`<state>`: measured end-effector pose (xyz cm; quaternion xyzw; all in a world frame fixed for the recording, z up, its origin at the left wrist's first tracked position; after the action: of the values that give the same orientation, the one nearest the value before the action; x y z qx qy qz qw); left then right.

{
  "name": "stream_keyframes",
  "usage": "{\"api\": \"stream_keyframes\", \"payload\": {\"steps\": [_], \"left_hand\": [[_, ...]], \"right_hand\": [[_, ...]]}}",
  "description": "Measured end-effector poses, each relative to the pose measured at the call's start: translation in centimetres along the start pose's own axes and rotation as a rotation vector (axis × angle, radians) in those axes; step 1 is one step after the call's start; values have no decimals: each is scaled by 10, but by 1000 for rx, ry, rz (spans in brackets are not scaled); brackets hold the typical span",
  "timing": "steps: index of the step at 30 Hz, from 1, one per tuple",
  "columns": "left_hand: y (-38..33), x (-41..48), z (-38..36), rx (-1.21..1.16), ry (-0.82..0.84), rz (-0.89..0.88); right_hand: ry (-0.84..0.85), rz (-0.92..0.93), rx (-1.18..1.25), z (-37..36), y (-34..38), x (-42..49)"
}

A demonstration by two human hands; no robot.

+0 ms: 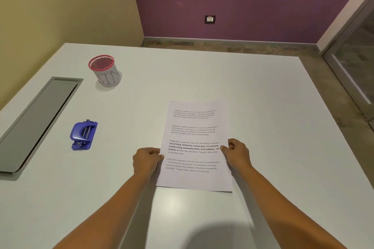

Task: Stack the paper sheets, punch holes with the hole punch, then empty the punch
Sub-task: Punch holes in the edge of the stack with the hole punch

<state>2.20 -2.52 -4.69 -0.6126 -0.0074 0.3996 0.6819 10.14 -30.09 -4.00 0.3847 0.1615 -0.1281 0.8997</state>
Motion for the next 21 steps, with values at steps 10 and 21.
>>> {"api": "stream_keyframes", "payload": {"steps": [10,21], "left_hand": [[-7,20,65,-79,-135,-30],[-54,73,175,20,-516,-228]], "right_hand": [[-50,-80,4,-6,-6,5],[-88,-128,-27,-13,0,6]]}}
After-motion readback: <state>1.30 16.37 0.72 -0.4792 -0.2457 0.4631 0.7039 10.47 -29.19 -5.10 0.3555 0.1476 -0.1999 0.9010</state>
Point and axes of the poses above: each hand's wrist, its own x-axis towards the middle knuckle, its own z-axis out of the back of the hand, y = z × x, the point moved 6 cm from there along x, towards the middle knuckle, and after that the axes turned 14 degrees about -x, right-handed, at the moved point
